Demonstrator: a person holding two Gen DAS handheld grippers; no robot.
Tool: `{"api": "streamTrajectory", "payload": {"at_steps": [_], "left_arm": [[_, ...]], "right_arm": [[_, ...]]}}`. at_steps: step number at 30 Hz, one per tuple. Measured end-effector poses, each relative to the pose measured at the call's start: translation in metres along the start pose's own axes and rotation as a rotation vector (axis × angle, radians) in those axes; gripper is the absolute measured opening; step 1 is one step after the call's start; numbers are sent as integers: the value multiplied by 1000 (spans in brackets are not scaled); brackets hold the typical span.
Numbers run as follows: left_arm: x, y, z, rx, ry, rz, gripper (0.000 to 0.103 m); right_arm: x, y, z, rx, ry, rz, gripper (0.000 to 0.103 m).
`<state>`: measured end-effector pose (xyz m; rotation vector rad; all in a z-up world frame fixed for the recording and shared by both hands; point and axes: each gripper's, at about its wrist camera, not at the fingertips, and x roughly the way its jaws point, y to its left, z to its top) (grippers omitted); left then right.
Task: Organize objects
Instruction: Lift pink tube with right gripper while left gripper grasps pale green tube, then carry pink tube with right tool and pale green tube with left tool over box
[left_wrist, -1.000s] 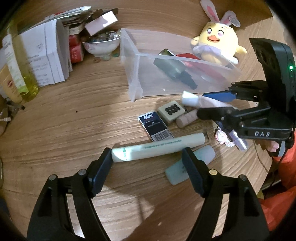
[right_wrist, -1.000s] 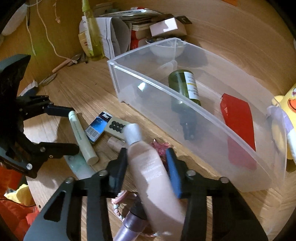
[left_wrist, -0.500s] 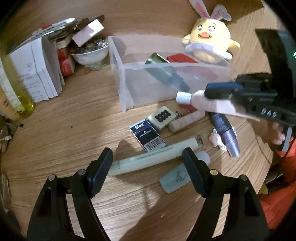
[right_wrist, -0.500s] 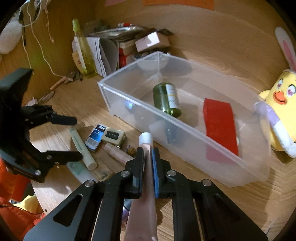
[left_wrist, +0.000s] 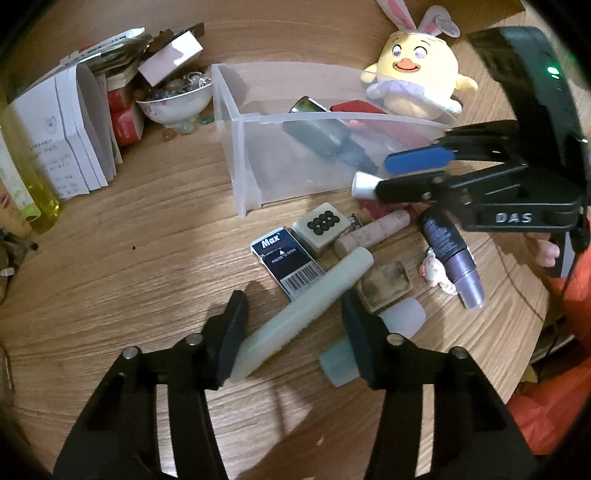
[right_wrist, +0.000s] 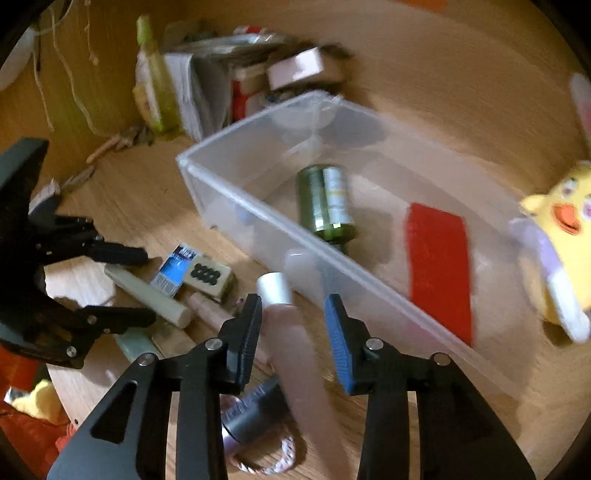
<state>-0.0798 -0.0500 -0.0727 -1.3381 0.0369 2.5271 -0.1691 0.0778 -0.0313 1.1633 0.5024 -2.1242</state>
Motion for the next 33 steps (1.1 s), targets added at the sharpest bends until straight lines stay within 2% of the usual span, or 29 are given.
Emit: {"api": "streamTrajectory", "payload": {"at_steps": [5, 9, 11, 13, 19, 22, 26, 33], "left_arm": [[-3, 3, -4, 15, -14, 19, 36], [-6, 8, -6, 5, -25, 1, 31], [-7, 7, -6, 7, -32, -5, 27], [-8, 6, -7, 16, -34, -21, 24], [-1, -3, -2, 47, -6, -30, 23], [2, -7, 1, 51, -7, -16, 15], [1, -15, -1, 66, -22, 20, 15], [-12, -13, -2, 30, -51, 19, 15]], "right_arm": [[11, 7, 4, -33, 37, -5, 32], [10, 5, 6, -17, 26, -19, 20], [7, 4, 5, -5, 15, -18, 20], [-1, 4, 2, 3, -16, -37, 20], [-42, 1, -4, 42, -131, -67, 19], [-69, -5, -6, 71, -198, -87, 19], [-100, -16, -6, 96, -278, -128, 19], [-143, -38, 5, 140, -395, -175, 19]]}}
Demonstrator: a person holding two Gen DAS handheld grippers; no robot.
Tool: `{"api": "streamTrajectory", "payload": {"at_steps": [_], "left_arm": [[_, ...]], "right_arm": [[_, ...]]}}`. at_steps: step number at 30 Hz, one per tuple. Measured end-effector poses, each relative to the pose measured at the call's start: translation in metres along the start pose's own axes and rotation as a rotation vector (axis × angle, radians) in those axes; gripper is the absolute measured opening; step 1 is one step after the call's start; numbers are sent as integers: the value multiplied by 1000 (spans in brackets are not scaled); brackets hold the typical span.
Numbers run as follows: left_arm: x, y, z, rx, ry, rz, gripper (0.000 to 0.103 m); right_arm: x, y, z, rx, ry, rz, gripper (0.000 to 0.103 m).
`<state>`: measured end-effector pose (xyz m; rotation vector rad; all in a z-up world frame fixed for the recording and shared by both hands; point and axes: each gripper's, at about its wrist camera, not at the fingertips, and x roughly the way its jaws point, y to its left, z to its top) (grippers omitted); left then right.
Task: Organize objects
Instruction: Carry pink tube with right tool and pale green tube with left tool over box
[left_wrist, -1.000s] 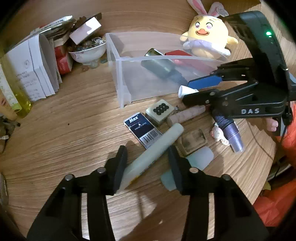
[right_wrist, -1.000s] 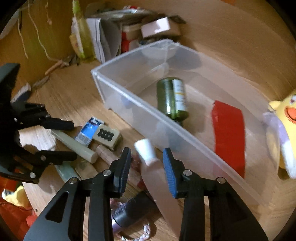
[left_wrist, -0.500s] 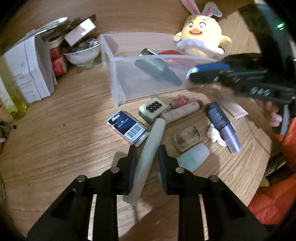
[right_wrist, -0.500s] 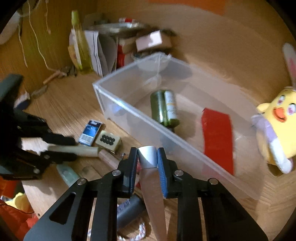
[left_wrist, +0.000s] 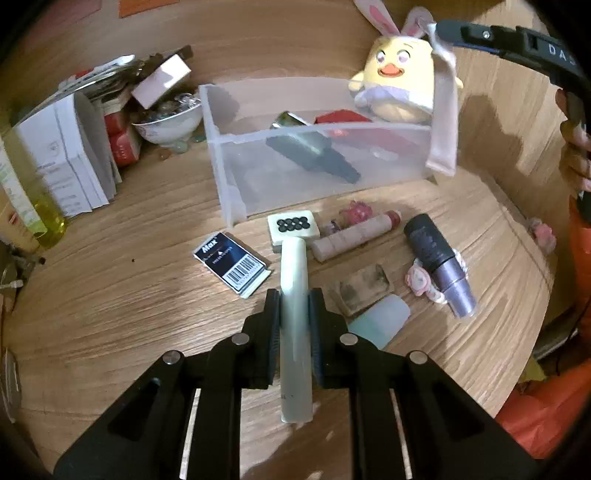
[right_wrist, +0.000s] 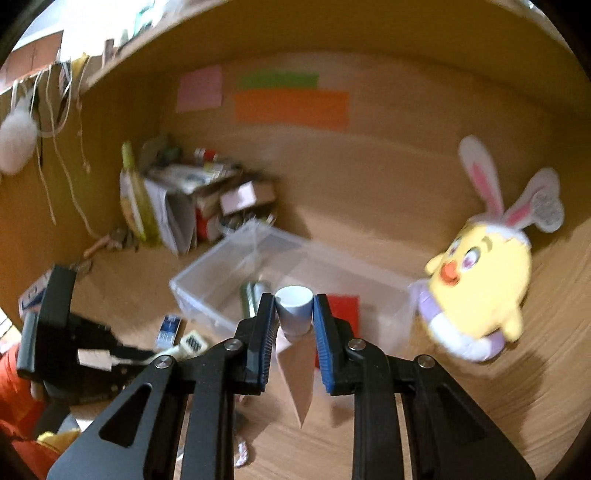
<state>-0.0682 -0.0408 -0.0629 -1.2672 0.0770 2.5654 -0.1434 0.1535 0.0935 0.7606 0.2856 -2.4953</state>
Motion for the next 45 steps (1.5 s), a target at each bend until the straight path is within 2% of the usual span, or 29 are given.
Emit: {"api": "streamTrajectory", "payload": {"at_steps": [9, 15, 20, 25, 33, 34, 37, 45], "left_arm": [[-24, 14, 7, -99, -73, -11, 15], [-37, 17, 13, -139, -132, -5, 15], [-45, 16, 17, -146, -177, 12, 15], [-49, 17, 24, -160, -208, 5, 15], [-57, 19, 34, -196, -258, -20, 15], [-58, 19, 36, -198, -266, -20, 15], [-61, 19, 43, -199, -282, -25, 15], [-60, 18, 64, -200, -303, -17, 15]], "right_arm": [[-21, -20, 37, 7, -113, -80, 19], [17, -20, 36, -40, -41, -185, 19], [57, -18, 23, -69, 48, -220, 19], [87, -5, 13, -98, 102, -187, 19], [111, 3, 13, -2, 166, 4, 20], [112, 5, 13, 4, 167, 13, 23], [105, 7, 10, 5, 150, 15, 37], [68, 8, -9, 47, 110, 42, 38]]}}
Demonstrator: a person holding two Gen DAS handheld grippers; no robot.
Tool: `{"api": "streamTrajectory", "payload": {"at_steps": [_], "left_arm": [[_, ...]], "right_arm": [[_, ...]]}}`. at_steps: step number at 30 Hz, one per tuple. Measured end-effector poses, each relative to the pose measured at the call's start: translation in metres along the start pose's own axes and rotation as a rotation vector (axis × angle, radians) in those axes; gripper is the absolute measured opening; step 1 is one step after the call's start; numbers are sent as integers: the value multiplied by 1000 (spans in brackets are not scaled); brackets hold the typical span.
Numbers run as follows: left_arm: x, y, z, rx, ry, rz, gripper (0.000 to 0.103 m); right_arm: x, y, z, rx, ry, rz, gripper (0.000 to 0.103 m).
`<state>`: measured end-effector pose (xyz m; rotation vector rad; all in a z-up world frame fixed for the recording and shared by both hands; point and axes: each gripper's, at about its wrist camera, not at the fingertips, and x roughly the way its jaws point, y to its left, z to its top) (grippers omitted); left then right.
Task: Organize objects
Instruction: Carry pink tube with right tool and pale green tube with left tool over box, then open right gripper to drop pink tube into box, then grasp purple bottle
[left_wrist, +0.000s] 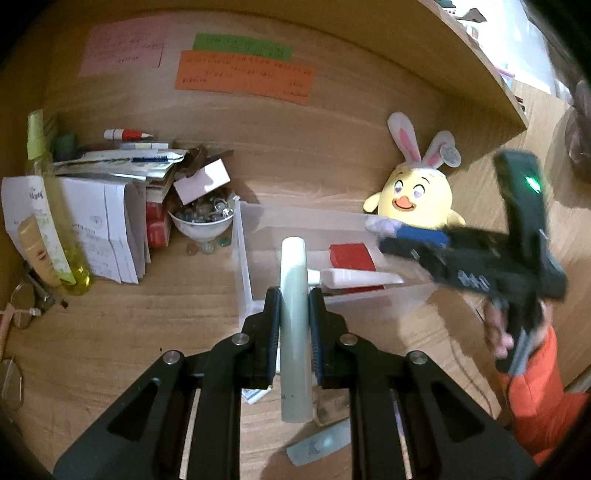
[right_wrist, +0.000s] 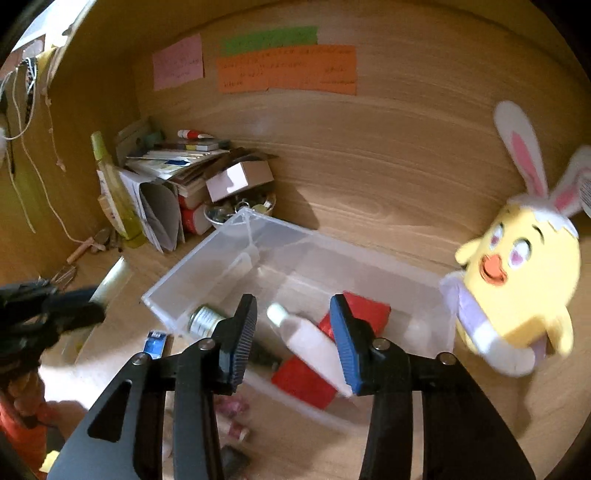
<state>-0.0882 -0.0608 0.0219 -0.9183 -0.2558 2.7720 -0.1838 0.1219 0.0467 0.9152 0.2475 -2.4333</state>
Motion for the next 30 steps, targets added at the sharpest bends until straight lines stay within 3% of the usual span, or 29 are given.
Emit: {"api": "streamTrajectory", "payload": {"at_steps": [8, 19, 30], "left_arm": [[16, -6, 12, 3, 11, 19, 15], [33, -17, 13, 20, 33, 21, 15], [44, -21, 24, 24, 35, 46, 15]], "right_arm": [[-15, 13, -40, 40, 27, 72, 38], [14, 17, -99, 126, 182, 120, 38], [20, 21, -115, 143, 213, 166, 32]]}}
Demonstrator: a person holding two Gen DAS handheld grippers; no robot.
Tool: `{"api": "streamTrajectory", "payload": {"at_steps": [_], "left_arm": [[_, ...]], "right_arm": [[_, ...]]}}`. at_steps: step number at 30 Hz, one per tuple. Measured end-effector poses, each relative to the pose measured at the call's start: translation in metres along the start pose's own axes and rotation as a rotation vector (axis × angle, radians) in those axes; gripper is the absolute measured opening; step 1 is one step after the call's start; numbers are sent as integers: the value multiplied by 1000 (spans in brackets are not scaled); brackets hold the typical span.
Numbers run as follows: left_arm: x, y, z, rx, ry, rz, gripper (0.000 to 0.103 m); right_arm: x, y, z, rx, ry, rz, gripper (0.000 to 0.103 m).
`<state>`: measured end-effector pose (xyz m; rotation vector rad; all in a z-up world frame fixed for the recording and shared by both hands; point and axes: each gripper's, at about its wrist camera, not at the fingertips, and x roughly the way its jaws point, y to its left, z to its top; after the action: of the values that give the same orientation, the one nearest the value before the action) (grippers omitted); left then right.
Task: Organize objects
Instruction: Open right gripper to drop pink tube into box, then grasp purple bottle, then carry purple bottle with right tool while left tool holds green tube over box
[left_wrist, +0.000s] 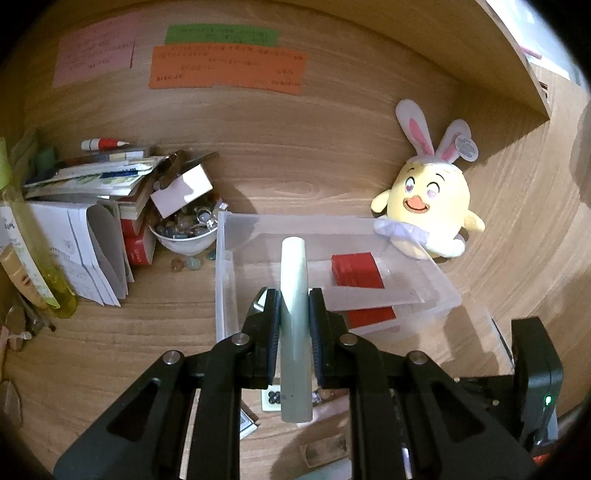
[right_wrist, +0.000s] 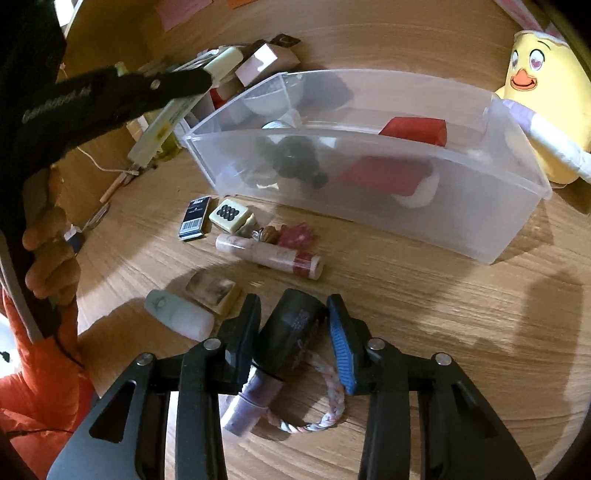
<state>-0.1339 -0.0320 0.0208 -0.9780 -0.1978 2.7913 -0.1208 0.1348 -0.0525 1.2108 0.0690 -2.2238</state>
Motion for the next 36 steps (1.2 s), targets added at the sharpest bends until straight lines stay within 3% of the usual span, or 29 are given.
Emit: {"api": "streamTrajectory", "payload": {"at_steps": [3, 7, 22, 30, 36], "left_arm": [[1, 1, 5, -6, -2, -9, 15], [2, 0, 12, -9, -6, -9, 15], [10, -5, 27, -11, -18, 2, 15], [35, -5, 27, -10, 32, 11, 15], [58, 4, 24, -37, 94, -6, 15]], "right_arm": [[-3, -2, 0, 8, -5, 10, 26], [-17, -5, 7, 9, -53, -5, 25], [-91, -27, 59, 20, -311, -97, 24], [-124, -38, 87, 23, -424, -154, 24], [-125, -47, 100, 27, -441, -223, 24]]}}
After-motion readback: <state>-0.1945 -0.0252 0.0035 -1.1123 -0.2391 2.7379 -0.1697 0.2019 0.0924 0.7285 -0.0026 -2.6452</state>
